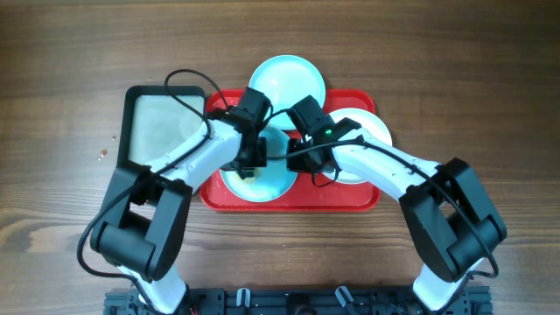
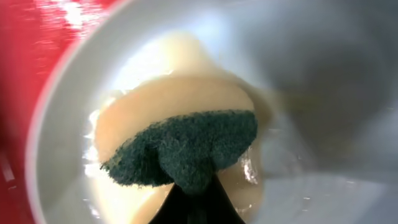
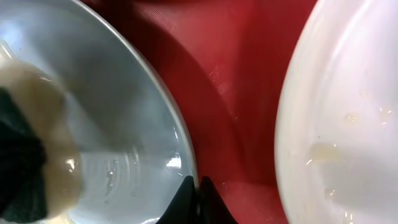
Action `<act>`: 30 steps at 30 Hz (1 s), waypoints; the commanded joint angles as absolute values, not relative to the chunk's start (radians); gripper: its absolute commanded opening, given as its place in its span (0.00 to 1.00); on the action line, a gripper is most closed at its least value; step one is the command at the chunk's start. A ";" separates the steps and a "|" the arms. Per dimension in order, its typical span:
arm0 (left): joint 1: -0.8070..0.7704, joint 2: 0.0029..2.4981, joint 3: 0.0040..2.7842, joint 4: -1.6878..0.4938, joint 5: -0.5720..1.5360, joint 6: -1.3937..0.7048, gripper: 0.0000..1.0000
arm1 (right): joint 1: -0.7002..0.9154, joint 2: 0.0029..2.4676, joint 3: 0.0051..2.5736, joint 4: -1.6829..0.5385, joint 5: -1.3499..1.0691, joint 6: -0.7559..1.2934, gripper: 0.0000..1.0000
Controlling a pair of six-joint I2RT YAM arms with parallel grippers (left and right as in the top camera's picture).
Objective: Clean dirty plates on tray and stack at the side
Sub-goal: 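Scrub the blue plate surface with the sponge in circular strokes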
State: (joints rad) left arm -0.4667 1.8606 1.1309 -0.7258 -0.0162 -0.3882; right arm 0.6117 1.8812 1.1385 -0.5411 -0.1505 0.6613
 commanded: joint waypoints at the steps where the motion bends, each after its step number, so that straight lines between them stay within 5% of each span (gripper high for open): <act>1: -0.553 1.931 1.112 -0.696 0.134 -0.405 0.04 | 0.618 1.895 1.137 -0.535 -0.172 0.651 0.04; 19: -0.491 1.583 1.115 -0.723 0.012 -0.400 0.04 | 0.618 1.895 1.137 -0.535 -0.172 0.651 0.04; 30: -0.451 1.637 1.085 -0.766 -0.101 -0.397 0.04 | 0.618 1.895 1.137 -0.535 -0.172 0.651 0.05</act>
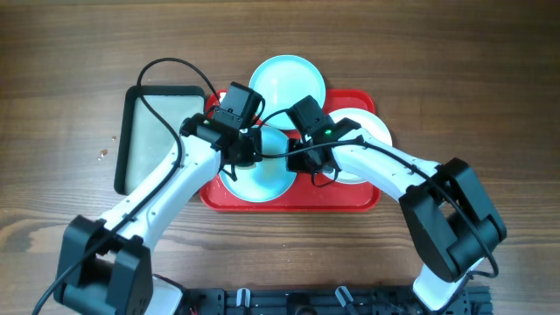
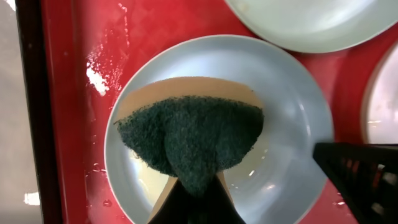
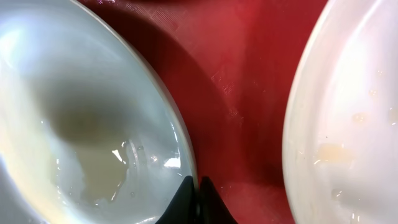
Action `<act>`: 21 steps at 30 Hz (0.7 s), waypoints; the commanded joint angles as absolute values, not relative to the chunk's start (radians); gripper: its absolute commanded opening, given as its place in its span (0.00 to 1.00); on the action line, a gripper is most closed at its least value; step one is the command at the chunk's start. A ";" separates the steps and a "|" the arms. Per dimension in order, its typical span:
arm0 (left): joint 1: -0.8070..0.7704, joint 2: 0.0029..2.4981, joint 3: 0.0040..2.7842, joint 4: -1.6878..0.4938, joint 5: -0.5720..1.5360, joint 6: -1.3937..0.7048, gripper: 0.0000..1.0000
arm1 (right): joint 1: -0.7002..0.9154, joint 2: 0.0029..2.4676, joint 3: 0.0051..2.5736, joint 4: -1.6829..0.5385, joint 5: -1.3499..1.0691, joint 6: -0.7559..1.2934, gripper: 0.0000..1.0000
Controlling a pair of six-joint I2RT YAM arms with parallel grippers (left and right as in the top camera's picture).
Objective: Clean dirty plates on tray and stack at the side
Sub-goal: 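Scrub the blue plate surface with the sponge in circular strokes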
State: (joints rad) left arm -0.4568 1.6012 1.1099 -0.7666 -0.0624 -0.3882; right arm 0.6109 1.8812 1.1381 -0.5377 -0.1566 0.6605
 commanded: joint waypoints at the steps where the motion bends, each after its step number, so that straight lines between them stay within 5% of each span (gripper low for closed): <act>1: -0.451 1.649 1.075 -0.759 -0.104 -0.397 0.04 | 0.618 1.895 1.137 -0.535 -0.172 0.651 0.04; 21: -0.550 1.848 1.026 -0.617 0.160 -0.434 0.04 | 0.618 1.895 1.137 -0.535 -0.172 0.651 0.04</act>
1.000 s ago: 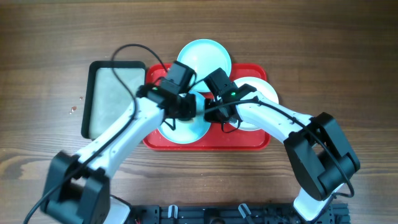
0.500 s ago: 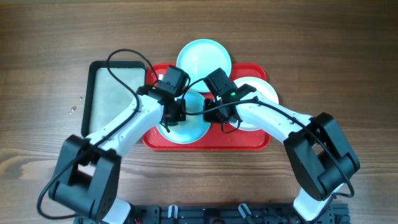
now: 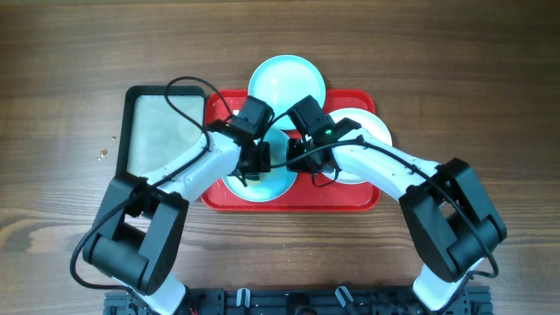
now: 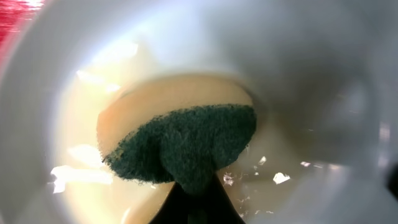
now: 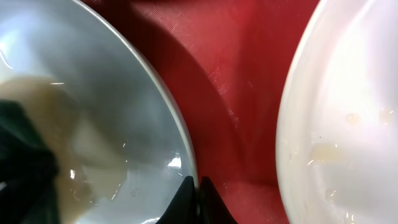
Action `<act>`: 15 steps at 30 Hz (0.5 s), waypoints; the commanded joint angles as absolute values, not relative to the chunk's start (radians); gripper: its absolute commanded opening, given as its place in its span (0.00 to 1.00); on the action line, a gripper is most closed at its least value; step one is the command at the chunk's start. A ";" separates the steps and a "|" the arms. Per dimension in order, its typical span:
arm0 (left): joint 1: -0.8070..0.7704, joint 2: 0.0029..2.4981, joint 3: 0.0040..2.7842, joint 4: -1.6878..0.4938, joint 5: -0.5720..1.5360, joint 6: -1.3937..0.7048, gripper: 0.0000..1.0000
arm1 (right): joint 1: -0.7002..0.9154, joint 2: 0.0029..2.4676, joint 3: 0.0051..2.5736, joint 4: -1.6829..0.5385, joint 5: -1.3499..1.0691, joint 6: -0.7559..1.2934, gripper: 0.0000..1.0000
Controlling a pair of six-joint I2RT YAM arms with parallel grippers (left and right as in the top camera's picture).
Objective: Clean dirty plates on tray and stack at the side
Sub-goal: 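Scrub the blue plate surface with the sponge in circular strokes, then return the sponge with the left gripper to the water tray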
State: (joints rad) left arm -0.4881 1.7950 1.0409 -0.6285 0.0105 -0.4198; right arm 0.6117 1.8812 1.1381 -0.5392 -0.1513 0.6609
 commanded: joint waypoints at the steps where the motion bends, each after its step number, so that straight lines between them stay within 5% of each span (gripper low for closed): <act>1: -0.556 1.848 1.027 -0.616 0.161 -0.434 0.04 | 0.618 1.895 1.137 -0.535 -0.172 0.651 0.04; 9: -0.551 1.681 1.034 -0.616 0.221 -0.426 0.04 | 0.618 1.895 1.137 -0.535 -0.172 0.651 0.04; 15: -0.481 1.442 1.034 -0.672 -0.014 -0.427 0.04 | 0.618 1.895 1.137 -0.536 -0.172 0.651 0.04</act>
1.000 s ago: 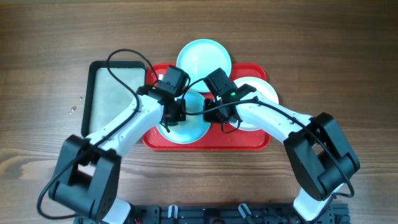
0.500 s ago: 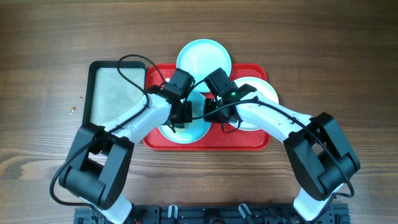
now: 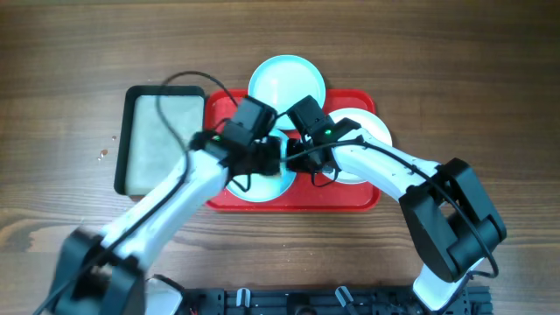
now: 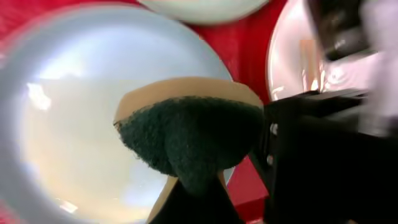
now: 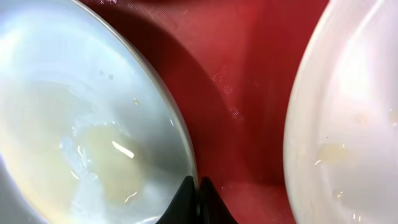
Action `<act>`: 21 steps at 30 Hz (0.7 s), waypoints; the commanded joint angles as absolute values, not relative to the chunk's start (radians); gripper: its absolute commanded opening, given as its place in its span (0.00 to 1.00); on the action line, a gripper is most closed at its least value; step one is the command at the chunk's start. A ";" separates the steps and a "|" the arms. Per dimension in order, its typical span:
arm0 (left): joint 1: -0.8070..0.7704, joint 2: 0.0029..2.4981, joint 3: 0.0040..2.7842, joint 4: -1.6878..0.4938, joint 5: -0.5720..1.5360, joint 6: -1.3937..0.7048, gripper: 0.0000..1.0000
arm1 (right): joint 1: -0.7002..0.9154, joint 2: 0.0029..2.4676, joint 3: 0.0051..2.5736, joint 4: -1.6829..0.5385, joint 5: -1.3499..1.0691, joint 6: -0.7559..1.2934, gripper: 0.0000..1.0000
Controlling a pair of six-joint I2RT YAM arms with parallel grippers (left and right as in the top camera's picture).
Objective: Clean dirty plates on tray and stack at the side
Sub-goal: 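Return the sponge with the left gripper to the water tray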
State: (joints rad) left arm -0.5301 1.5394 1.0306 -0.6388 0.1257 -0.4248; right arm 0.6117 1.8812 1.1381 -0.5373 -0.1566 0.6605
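Note:
A pale blue plate [image 3: 254,185] with a wet yellowish smear [image 5: 106,162] lies at the front left of the red tray [image 3: 350,199]. My right gripper [image 5: 198,185] is shut on that plate's right rim [image 5: 180,130]. My left gripper [image 4: 193,190] is shut on a tan sponge with a dark green scouring face [image 4: 189,134], held a little above the plate's right half [image 4: 81,124], close to the right gripper's black body [image 4: 329,155]. A white plate [image 3: 363,131] with small spots lies at the tray's right. A second pale blue plate [image 3: 286,80] sits at the tray's far edge.
A black-rimmed basin [image 3: 162,140] with a grey inside stands left of the tray on the wooden table [image 3: 490,70]. Both arms cross over the tray's middle, their cables looping above it.
The sponge was pressed into the plate's wet middle; now it is raised off the plate and further right, beside the right gripper. The right gripper still pinches the rim.
At first the sponge was down in the blue plate. Then it hung well above the plate, then it was pressed in the plate again, and now it is lifted off. The right gripper has held the plate's rim at every moment.

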 commanded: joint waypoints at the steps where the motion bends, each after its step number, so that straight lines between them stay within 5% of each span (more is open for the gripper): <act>1: -0.448 1.422 1.034 -0.698 -0.054 -0.427 0.04 | 0.618 1.895 1.137 -0.536 -0.172 0.651 0.04; 11: 0.031 1.406 1.034 -0.832 -0.114 -0.433 0.04 | 0.618 1.895 1.137 -0.536 -0.172 0.651 0.04; 21: 0.128 1.406 1.007 -0.850 -0.119 -0.438 0.04 | 0.618 1.895 1.137 -0.530 -0.171 0.654 0.04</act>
State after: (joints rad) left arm 0.1238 1.4193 1.0245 -0.8570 -0.1078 -0.4255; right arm 0.6121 1.8812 1.1381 -0.5365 -0.1566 0.6579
